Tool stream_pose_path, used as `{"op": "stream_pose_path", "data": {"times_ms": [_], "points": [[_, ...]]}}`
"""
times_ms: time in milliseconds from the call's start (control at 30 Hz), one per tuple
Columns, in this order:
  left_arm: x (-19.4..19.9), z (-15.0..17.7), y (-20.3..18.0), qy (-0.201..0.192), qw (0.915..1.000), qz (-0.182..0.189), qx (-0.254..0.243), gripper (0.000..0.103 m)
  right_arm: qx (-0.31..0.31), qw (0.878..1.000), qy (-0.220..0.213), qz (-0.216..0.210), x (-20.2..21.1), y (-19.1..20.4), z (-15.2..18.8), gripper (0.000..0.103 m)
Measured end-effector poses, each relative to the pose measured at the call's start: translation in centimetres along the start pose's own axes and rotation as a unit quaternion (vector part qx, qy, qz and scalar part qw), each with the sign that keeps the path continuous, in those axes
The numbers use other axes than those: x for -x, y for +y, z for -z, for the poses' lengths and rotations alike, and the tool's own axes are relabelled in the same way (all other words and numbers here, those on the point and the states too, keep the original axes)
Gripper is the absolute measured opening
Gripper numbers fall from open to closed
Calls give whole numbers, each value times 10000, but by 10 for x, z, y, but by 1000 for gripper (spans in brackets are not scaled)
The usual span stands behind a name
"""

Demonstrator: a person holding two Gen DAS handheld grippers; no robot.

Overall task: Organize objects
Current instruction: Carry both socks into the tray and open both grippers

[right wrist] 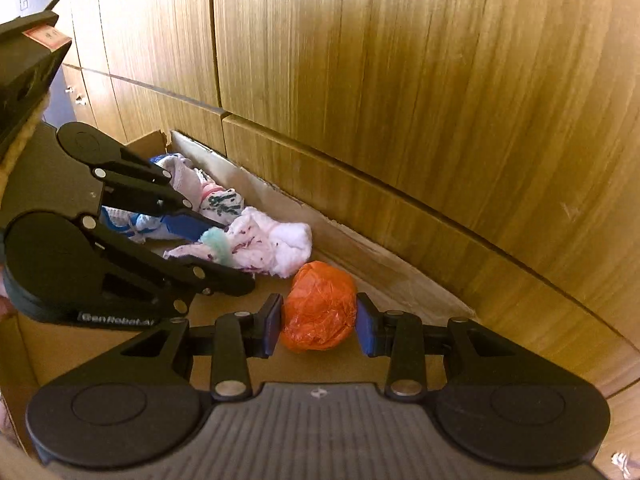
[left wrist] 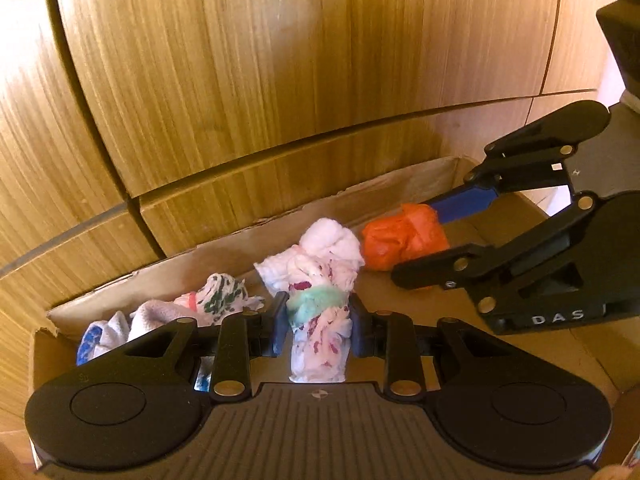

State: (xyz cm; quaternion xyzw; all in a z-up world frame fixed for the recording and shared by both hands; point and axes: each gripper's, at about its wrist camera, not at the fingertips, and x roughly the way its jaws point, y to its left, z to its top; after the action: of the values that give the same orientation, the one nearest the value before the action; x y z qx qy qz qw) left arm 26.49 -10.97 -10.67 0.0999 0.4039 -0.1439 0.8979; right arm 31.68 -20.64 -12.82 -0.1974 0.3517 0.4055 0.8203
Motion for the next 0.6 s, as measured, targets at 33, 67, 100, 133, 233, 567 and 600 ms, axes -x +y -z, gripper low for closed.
{"op": "stream_pose_path", "data": {"times_ms": [33, 67, 100, 133, 233, 567, 600], "points": [[0, 0, -1, -16, 10000, -11, 15, 38, -5, 10000, 7, -1, 1, -1, 0, 36], [-2, -2, -2, -20, 10000, -32, 21, 40, -4, 10000, 16, 3, 0, -1, 0, 37], [-2, -2, -2, -28, 10000, -74, 30, 43, -3, 10000, 29, 15, 0, -1, -1, 37], [-1, -2, -2, -41, 9999, -116, 42, 44, 0, 10000, 36, 51, 1, -1, 0, 38], [1, 0, -2, -40, 9998, -183, 24, 50, 23, 10000, 50, 70, 2, -1, 0, 39], [22, 3, -3, -107, 9993, -351, -6, 70, 36, 9998, -67, 208, 19, 1, -2, 50], [24, 5, -5, -109, 9993, -360, -4, 71, 31, 9997, -75, 231, 21, 1, -3, 50]]}}
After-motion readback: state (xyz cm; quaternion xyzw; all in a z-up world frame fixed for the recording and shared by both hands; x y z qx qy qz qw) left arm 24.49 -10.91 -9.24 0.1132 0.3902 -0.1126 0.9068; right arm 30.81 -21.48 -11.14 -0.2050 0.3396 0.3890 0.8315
